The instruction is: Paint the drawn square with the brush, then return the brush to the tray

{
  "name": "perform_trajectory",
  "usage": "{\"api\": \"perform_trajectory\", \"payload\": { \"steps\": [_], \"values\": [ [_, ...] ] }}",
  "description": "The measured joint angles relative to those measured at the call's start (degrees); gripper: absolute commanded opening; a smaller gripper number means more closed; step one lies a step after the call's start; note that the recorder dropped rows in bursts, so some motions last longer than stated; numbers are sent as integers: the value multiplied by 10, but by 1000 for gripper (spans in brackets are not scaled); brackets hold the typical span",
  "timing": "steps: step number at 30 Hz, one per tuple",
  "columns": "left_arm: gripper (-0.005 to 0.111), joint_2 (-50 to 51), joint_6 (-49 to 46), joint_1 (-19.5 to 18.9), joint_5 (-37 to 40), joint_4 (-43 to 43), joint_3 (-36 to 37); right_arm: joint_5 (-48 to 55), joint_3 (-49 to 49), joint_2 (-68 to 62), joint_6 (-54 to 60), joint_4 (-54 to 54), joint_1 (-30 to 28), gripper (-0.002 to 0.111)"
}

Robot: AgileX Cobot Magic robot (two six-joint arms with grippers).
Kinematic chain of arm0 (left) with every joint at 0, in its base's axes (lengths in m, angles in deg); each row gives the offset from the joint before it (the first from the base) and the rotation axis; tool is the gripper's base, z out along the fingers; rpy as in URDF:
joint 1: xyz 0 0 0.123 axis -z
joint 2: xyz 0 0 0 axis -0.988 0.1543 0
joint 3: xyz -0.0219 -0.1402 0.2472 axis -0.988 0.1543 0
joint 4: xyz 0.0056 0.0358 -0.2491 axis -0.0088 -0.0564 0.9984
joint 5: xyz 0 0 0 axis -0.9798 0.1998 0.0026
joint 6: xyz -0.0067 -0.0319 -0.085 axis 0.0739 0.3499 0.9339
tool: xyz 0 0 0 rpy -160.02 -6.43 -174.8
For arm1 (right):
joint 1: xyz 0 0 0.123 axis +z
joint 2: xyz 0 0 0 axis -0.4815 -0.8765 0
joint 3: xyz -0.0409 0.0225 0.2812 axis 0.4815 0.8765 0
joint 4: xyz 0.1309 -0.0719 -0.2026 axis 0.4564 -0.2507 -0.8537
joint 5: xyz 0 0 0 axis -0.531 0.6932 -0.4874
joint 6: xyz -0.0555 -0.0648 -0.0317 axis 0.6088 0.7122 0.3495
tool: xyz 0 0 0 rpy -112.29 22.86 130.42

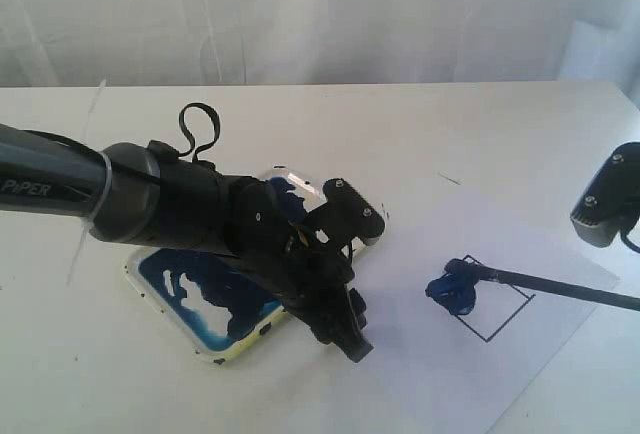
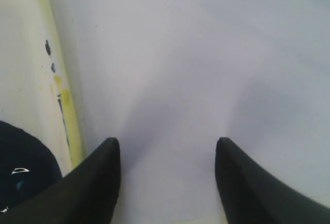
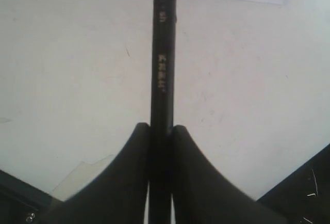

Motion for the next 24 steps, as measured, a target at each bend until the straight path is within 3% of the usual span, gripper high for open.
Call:
{"api": "perform_trajectory", "payload": {
  "steps": [24],
  "values": [
    [59,0,1,0,0,0,0,7,0,0,-41,-32,0,0]
  ]
}}
